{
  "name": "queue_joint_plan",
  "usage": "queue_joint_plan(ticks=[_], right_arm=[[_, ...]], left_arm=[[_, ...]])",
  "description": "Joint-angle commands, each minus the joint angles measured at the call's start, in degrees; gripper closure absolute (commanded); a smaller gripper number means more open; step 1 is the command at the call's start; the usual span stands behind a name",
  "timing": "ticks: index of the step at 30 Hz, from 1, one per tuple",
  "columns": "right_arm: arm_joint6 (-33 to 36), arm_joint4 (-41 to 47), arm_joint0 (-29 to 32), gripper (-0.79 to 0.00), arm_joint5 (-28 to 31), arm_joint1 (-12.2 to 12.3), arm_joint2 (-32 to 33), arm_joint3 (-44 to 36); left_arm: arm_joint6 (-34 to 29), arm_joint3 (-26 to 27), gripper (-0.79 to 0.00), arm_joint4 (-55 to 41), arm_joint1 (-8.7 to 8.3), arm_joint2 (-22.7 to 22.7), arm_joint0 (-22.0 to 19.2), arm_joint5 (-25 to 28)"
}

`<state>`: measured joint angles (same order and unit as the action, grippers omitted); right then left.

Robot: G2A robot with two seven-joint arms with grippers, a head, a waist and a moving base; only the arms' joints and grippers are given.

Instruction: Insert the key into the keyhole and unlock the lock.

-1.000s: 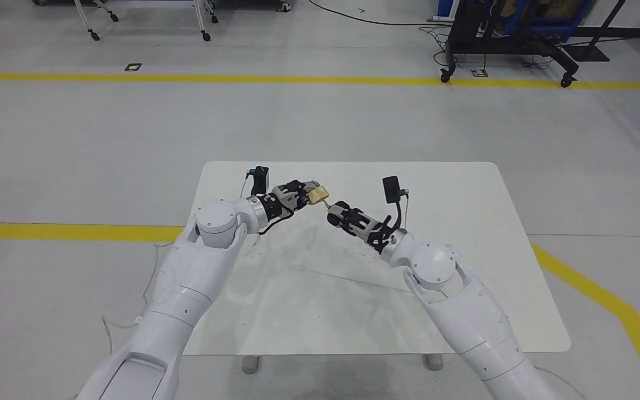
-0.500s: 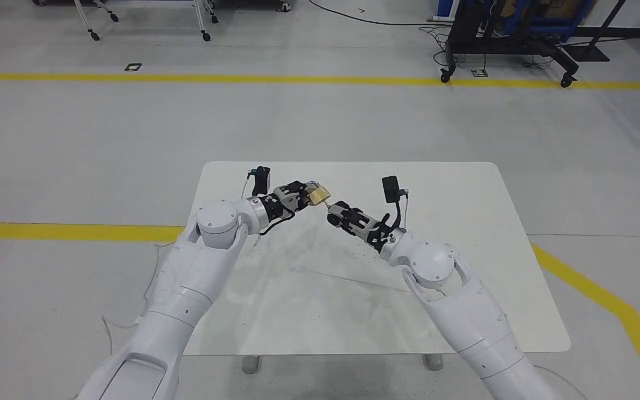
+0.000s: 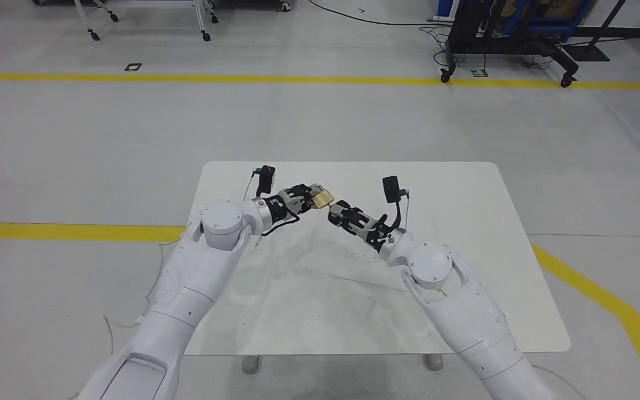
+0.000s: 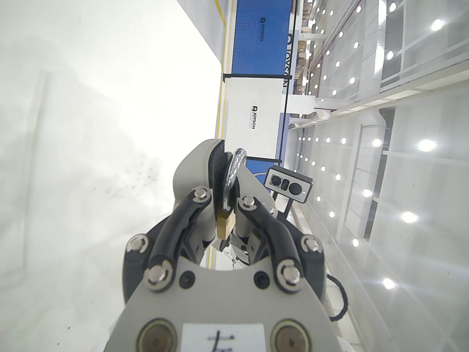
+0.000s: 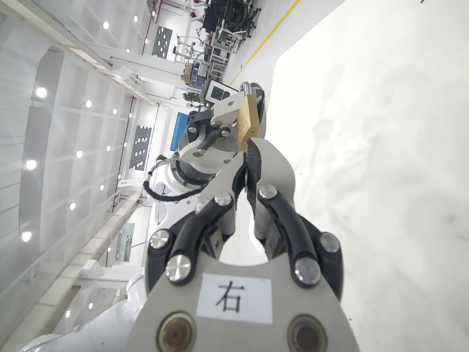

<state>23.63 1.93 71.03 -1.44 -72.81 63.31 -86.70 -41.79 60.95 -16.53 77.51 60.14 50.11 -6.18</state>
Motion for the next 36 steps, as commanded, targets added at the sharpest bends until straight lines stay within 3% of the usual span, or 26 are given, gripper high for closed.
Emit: queue_joint_plan(ticks=[1,18,19,20,21,24,29,36], right_arm=[[-0.3,-0.3,0.1,0.000,-0.2,0.0,0.0,-0.1],[-4.7,-4.0,0.9,0.000,-1.4,-0.5,-1.2,-1.6],[-4.7,-4.0,0.9,-0.046,-1.4,-0.5,-1.2,-1.6],[-4.8,-3.9,0.9,-0.203,-1.5,-0.6,-1.2,-1.7],[-4.8,-4.0,1.0,-0.237,-1.5,-0.6,-1.1,-1.8],[-4.7,-3.9,1.2,-0.231,-1.4,-0.6,-0.8,-2.0],[-4.3,-3.7,1.6,-0.132,-1.1,-0.5,-0.2,-2.5],[-3.5,-3.5,1.9,-0.169,-1.1,-0.5,0.2,-2.8]], left_arm=[[-0.1,0.1,0.000,-0.1,0.02,-0.1,0.1,0.0],[-0.6,-0.7,0.000,-2.9,0.19,0.4,0.0,-1.2],[-0.6,-0.7,0.000,-2.9,0.20,0.4,0.0,-1.3],[-0.6,-0.8,0.000,-3.0,0.20,0.5,-0.1,-1.4],[-0.6,-0.9,0.000,-3.0,0.20,0.5,-0.1,-1.5],[-0.5,-1.0,0.000,-3.3,0.22,0.6,-0.2,-1.6],[-0.3,-1.3,0.000,-3.4,0.25,0.6,-0.3,-1.9],[0.6,-1.6,0.000,-3.9,0.24,1.1,-0.3,-1.4]])
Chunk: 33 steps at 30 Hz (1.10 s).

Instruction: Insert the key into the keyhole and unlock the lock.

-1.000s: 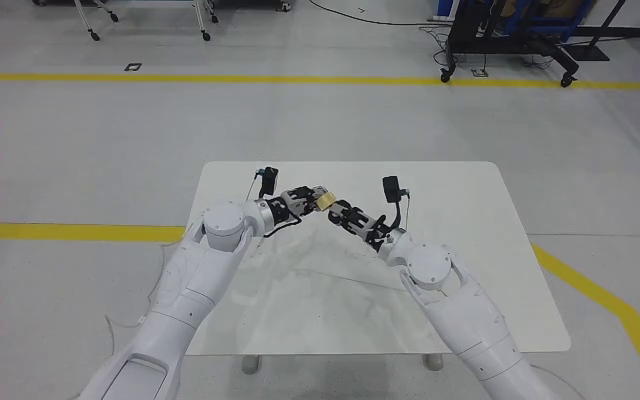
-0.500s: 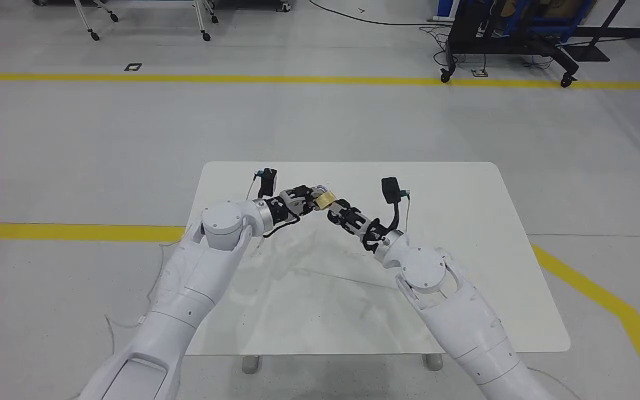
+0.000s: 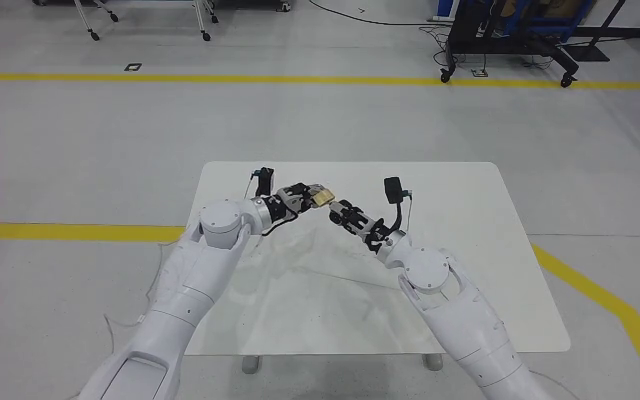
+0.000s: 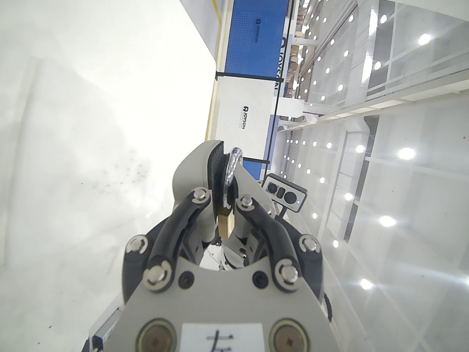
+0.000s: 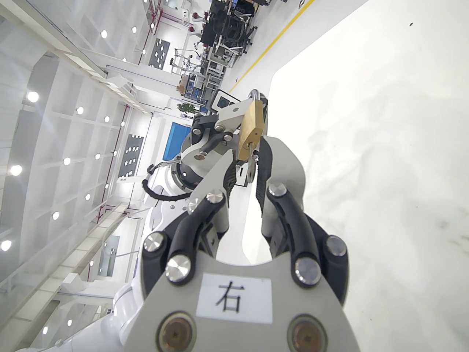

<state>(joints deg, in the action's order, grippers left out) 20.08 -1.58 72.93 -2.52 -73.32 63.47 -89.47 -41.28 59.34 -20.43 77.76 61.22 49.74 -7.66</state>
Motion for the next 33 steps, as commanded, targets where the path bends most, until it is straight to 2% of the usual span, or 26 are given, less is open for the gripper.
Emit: queue_joint_plan(ticks=[1,3,4,15,16,17,18,30,33], right_arm=[[0.2,0.0,0.0,-0.132,-0.1,0.0,0.1,0.0],[0.6,-0.1,0.0,-0.022,-0.3,0.0,0.1,0.0],[0.7,0.0,0.0,0.000,-0.4,0.0,0.2,0.0],[1.4,3.0,-0.7,0.000,0.2,-0.4,0.2,1.6],[1.8,3.6,-0.8,-0.074,0.4,-0.4,0.2,1.8],[2.2,4.1,-0.9,-0.317,0.7,-0.4,0.3,2.1],[2.5,4.3,-0.9,-0.785,0.7,-0.4,0.4,2.2],[2.5,4.3,-0.9,-0.785,0.7,-0.4,0.4,2.2],[3.4,8.7,0.0,-0.785,2.9,-0.5,1.3,1.2]], left_arm=[[0.3,0.0,0.000,-0.2,-0.01,0.2,0.1,0.1],[0.4,0.0,0.000,-0.3,-0.07,0.5,0.1,0.3],[0.4,0.0,0.000,-0.3,-0.10,0.6,0.2,0.4],[-0.1,0.9,0.000,1.0,-0.09,-0.1,0.5,1.3],[-0.1,0.9,0.000,1.0,-0.10,-0.1,0.6,1.3],[-0.1,1.0,0.000,0.9,-0.09,-0.1,0.6,1.3],[-0.2,1.0,0.000,1.0,-0.11,-0.1,0.6,1.4],[4.6,3.5,0.000,0.9,-0.29,1.4,2.7,3.5],[5.1,5.0,0.000,0.9,-0.31,1.7,3.5,5.9]])
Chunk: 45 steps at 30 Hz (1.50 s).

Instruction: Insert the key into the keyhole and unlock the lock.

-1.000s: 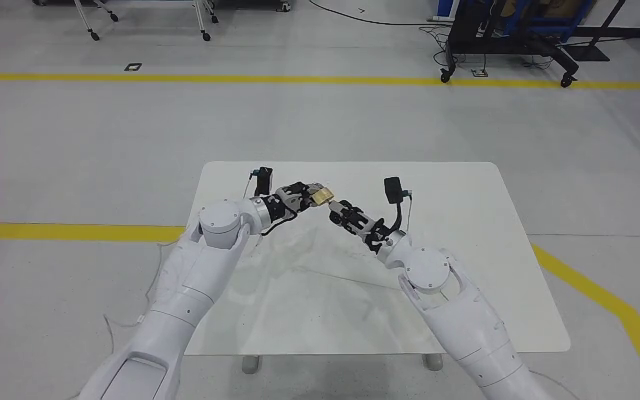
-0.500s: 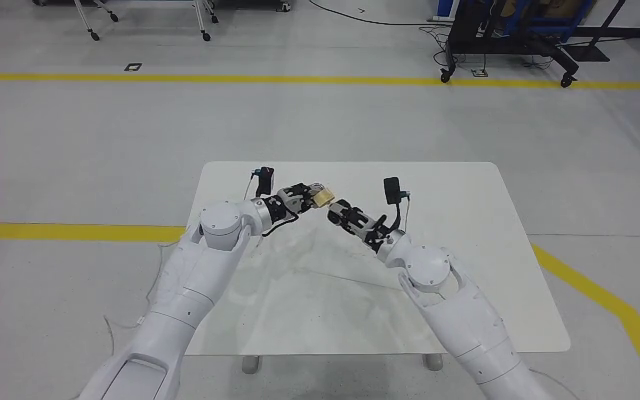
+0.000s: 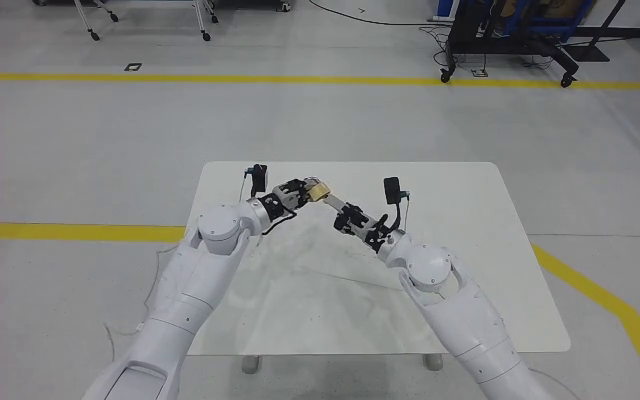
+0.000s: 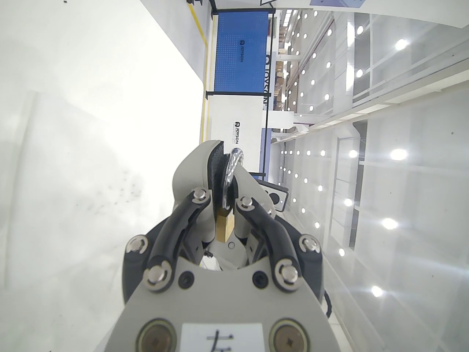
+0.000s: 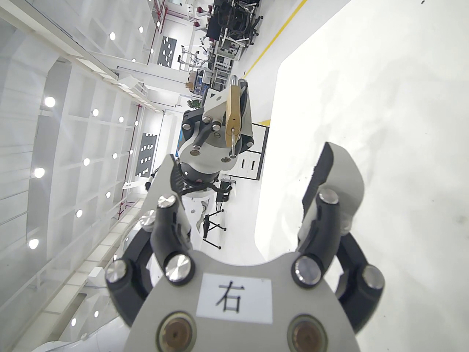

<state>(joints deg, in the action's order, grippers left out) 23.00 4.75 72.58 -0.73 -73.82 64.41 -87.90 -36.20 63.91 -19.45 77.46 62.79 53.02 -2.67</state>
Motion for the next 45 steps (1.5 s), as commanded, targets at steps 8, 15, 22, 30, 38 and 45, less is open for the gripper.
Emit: queue_joint_plan(ticks=[8,15,22,30,38,45], right_arm=[[13.5,16.9,-0.2,-0.262,4.3,0.0,2.2,2.5],[16.4,23.5,-3.4,-0.151,2.4,-0.6,0.9,7.4],[16.1,26.2,-5.5,-0.092,2.2,-1.1,0.4,10.7],[18.1,29.7,-6.1,-0.077,1.5,-1.2,0.9,12.4],[19.2,31.7,-6.5,-0.099,1.2,-1.2,1.4,13.5],[19.8,33.3,-6.8,0.000,-0.6,-1.3,1.4,14.2]], left_arm=[[0.6,2.3,0.000,-0.7,-0.25,1.5,2.2,5.8],[0.7,3.4,0.000,-0.7,-0.39,2.1,3.0,6.5],[0.2,3.7,0.000,-0.6,-0.45,2.3,3.1,6.5],[0.4,4.1,0.000,0.1,-0.44,2.0,3.3,6.9],[0.1,4.4,0.000,0.6,-0.44,1.8,3.3,7.1],[-0.1,4.5,0.000,1.3,-0.46,1.6,3.3,7.2]])
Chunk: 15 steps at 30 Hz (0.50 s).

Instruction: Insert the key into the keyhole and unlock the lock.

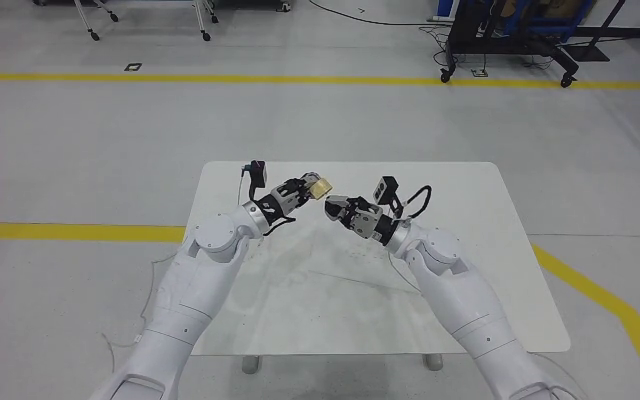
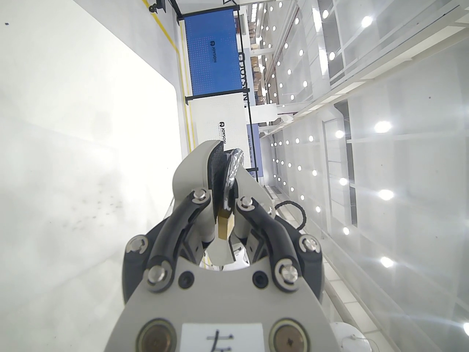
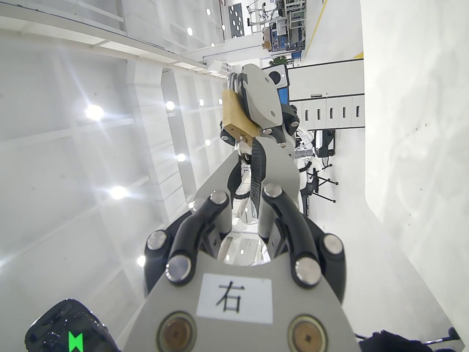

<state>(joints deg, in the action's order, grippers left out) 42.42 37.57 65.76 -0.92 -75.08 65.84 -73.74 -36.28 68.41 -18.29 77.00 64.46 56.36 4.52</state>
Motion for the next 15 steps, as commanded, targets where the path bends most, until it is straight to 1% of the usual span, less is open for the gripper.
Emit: queue_joint_plan(ticks=[1,6,11,15], right_arm=[[1.1,1.2,-0.1,0.000,-1.0,0.0,0.0,0.3],[5.1,6.1,-1.0,0.000,-4.6,0.0,0.8,2.2],[10.5,10.9,-2.2,0.000,-8.9,0.0,1.1,4.6],[12.7,13.2,-3.0,0.000,-11.4,0.0,1.3,6.1]], left_arm=[[0.1,0.1,0.000,0.2,0.00,0.0,0.0,0.2],[0.8,0.6,0.000,1.1,-0.02,-0.1,0.3,1.1],[1.1,1.3,0.000,2.0,-0.07,-0.1,0.8,2.6],[1.4,1.7,0.000,2.6,-0.12,0.0,1.0,4.0]])
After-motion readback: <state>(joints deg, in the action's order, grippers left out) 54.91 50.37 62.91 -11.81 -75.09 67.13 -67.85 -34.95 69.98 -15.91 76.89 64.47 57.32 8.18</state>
